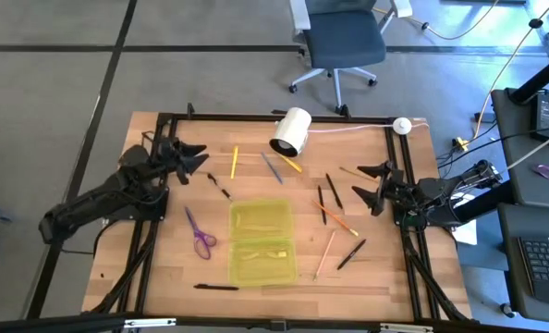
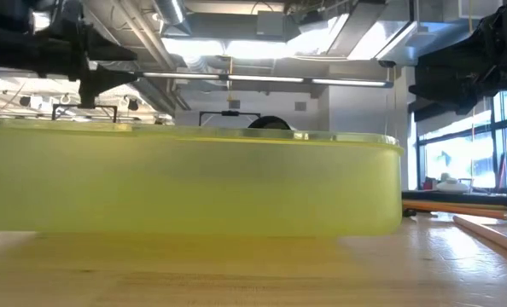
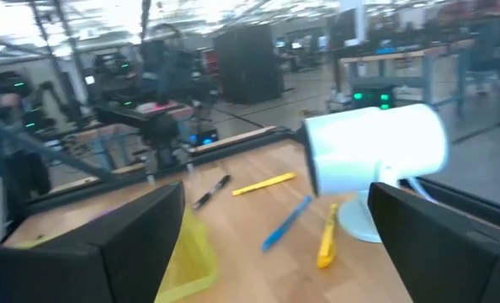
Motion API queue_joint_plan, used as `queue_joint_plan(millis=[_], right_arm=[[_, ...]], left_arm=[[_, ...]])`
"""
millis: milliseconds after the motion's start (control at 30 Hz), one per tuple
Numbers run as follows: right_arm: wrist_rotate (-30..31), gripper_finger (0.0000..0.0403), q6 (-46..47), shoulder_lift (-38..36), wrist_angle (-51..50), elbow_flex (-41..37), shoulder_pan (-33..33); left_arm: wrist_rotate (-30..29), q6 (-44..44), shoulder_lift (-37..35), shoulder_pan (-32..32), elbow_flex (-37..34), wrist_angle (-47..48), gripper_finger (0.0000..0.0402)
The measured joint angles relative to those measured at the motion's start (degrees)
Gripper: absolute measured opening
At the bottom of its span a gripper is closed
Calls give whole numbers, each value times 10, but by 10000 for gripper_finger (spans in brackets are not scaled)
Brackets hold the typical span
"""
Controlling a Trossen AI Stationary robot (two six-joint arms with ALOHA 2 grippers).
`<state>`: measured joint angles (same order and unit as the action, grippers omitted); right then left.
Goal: Pick & place school supplies into a supply box
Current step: Put the black pen into the yellow supply box
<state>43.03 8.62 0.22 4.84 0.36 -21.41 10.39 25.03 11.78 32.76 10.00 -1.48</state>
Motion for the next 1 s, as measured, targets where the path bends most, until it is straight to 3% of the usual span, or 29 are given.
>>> queue_joint_plan(millis=[333, 500, 733, 1000], right_arm=[[31, 376, 1, 0, -3, 0, 0], [30, 376, 1, 0, -3, 0, 0], [30, 376, 1, 0, -4, 0, 0], [29, 376, 1, 0, -4, 0, 0]], left_arm=[[2, -237, 361, -89, 252, 284, 219], [-25, -351, 512, -141, 339, 365, 219], [-91, -493, 649, -195, 396, 425, 219], [-107, -524, 736, -212, 401, 452, 219]])
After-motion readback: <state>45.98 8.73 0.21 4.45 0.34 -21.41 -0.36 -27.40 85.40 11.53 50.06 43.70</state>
